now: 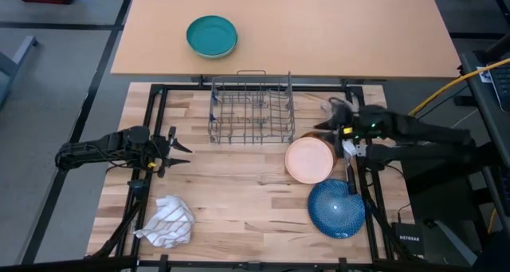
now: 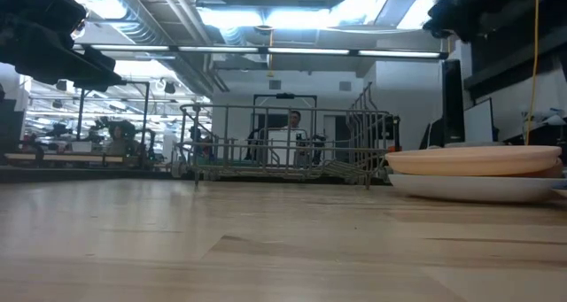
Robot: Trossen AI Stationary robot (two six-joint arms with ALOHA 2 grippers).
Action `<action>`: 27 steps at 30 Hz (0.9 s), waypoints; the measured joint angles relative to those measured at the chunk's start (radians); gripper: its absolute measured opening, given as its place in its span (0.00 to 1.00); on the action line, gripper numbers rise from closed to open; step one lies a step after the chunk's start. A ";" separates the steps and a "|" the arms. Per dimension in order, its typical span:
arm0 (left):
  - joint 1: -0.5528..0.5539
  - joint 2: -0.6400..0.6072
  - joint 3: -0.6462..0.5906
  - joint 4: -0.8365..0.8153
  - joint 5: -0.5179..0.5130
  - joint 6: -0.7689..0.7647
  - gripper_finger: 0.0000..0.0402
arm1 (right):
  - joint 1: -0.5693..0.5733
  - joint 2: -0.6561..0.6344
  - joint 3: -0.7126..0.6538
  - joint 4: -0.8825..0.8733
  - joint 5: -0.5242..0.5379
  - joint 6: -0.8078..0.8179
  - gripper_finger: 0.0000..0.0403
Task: Sort dishes
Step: Put the blue plate in the dish rack
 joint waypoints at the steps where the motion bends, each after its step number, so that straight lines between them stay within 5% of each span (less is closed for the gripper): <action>1: 0.000 0.000 0.000 0.000 0.000 0.000 0.39 | 0.035 0.027 0.000 0.039 0.016 -0.008 0.36; 9: 0.000 0.000 0.000 0.001 -0.002 0.013 0.39 | 0.242 0.260 0.000 0.349 -0.029 -0.012 0.36; 14: 0.000 0.000 0.000 0.008 -0.041 0.310 0.39 | 0.356 0.380 0.000 0.492 -0.080 0.007 0.36; 18: -0.001 0.000 0.000 0.005 -0.044 0.369 0.39 | 0.450 0.435 0.000 0.508 -0.077 0.036 0.36; 27: -0.001 0.000 0.000 0.010 -0.045 0.337 0.39 | 0.668 0.524 0.000 0.446 0.155 0.217 0.36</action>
